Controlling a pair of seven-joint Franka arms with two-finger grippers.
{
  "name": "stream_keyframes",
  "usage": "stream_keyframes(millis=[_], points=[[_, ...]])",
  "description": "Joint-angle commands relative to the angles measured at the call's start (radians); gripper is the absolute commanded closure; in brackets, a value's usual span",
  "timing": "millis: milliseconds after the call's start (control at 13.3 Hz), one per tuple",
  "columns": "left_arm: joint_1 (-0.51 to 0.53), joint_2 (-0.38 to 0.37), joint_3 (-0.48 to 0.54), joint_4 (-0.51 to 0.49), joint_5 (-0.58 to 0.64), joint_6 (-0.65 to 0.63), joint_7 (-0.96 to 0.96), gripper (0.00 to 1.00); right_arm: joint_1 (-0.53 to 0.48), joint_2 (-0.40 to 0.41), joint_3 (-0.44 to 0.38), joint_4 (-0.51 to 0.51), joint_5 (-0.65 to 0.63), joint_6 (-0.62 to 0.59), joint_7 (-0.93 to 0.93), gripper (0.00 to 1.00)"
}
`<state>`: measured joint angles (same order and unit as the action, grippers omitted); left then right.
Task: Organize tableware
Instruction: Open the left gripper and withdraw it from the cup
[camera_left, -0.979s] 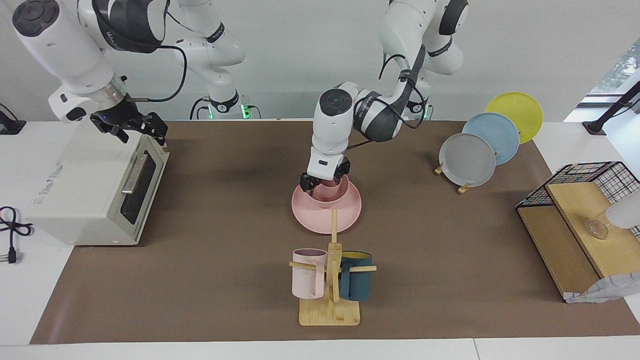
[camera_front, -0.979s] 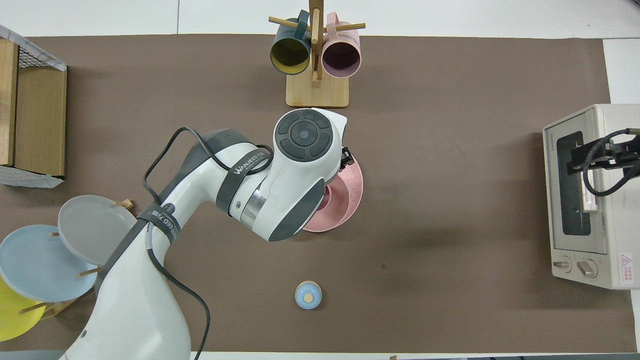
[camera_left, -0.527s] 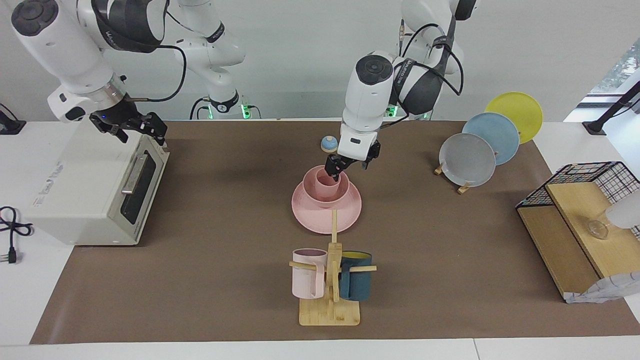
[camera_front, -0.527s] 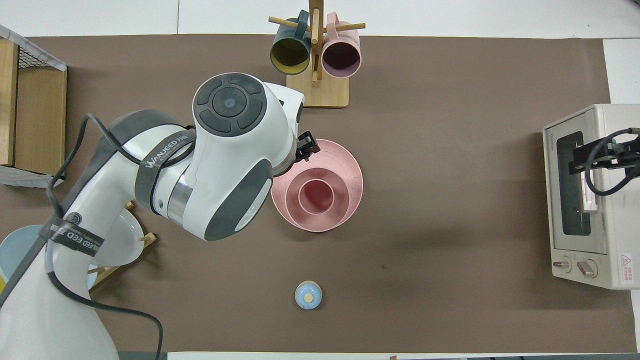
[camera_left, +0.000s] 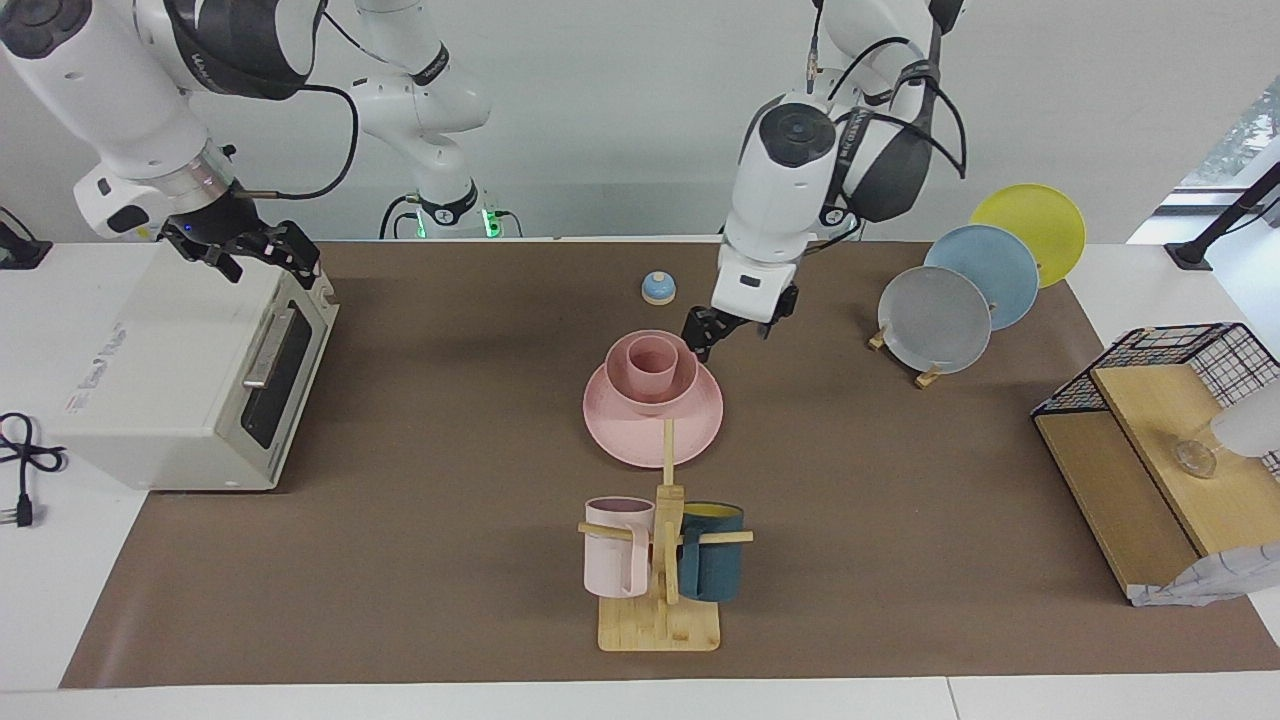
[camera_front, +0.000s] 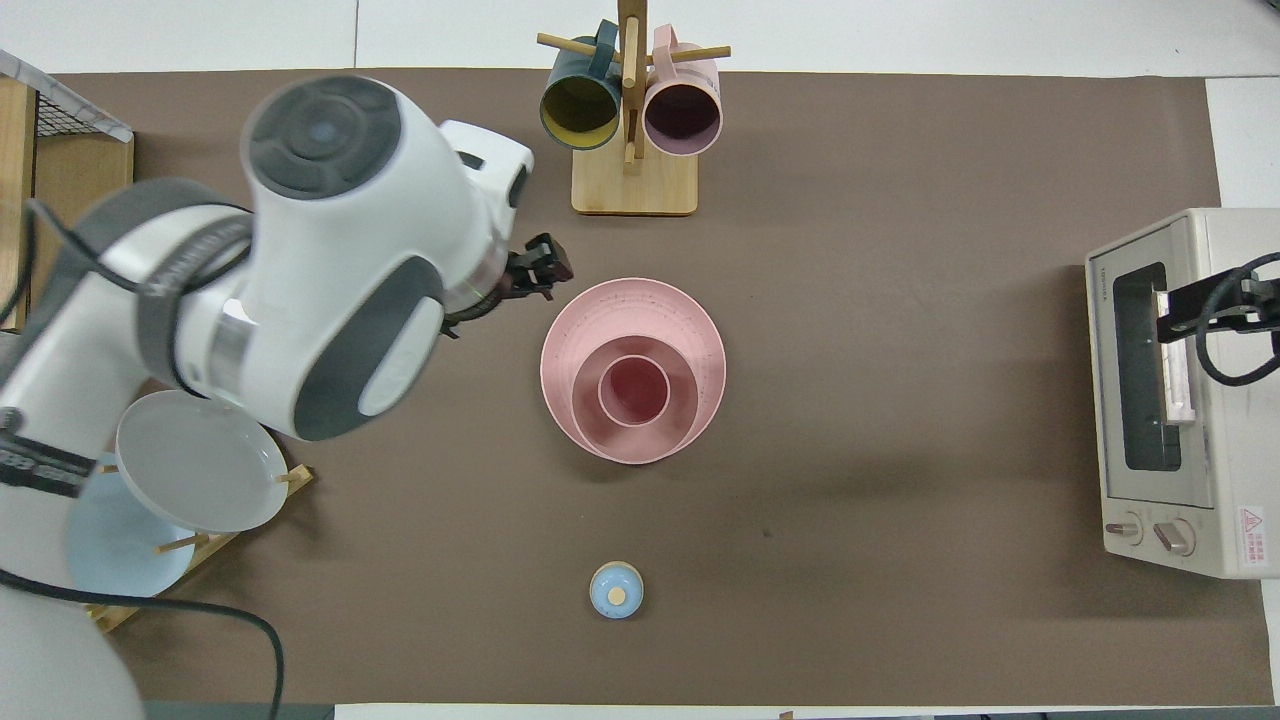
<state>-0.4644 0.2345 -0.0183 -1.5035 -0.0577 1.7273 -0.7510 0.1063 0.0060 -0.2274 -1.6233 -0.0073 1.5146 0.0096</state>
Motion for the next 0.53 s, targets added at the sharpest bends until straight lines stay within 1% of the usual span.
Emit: stream_keyframes(millis=[0, 151, 226, 301, 377, 452], points=[[0.171, -0.087, -0.003, 0.017, -0.021, -0.116, 0.293, 0.00, 0.010, -0.015, -0.007, -0.006, 0.004, 0.019, -0.031, 0.00], [0.294, -0.127, -0.008, 0.016, -0.017, -0.147, 0.517, 0.00, 0.015, -0.020, -0.004, -0.006, 0.004, 0.019, -0.031, 0.00], [0.334, -0.144, -0.008, 0.009, 0.004, -0.159, 0.603, 0.00, 0.016, -0.023, -0.001, -0.006, 0.004, 0.018, -0.031, 0.00], [0.361, -0.156, -0.008, 0.006, 0.019, -0.181, 0.667, 0.00, 0.016, -0.024, 0.000, -0.006, 0.004, 0.019, -0.031, 0.00], [0.381, -0.168, -0.008, -0.007, 0.021, -0.199, 0.683, 0.00, 0.016, -0.024, -0.001, -0.004, 0.004, 0.021, -0.031, 0.00], [0.386, -0.185, -0.008, -0.033, 0.021, -0.189, 0.682, 0.00, 0.015, -0.024, -0.001, -0.004, 0.004, 0.021, -0.030, 0.00]])
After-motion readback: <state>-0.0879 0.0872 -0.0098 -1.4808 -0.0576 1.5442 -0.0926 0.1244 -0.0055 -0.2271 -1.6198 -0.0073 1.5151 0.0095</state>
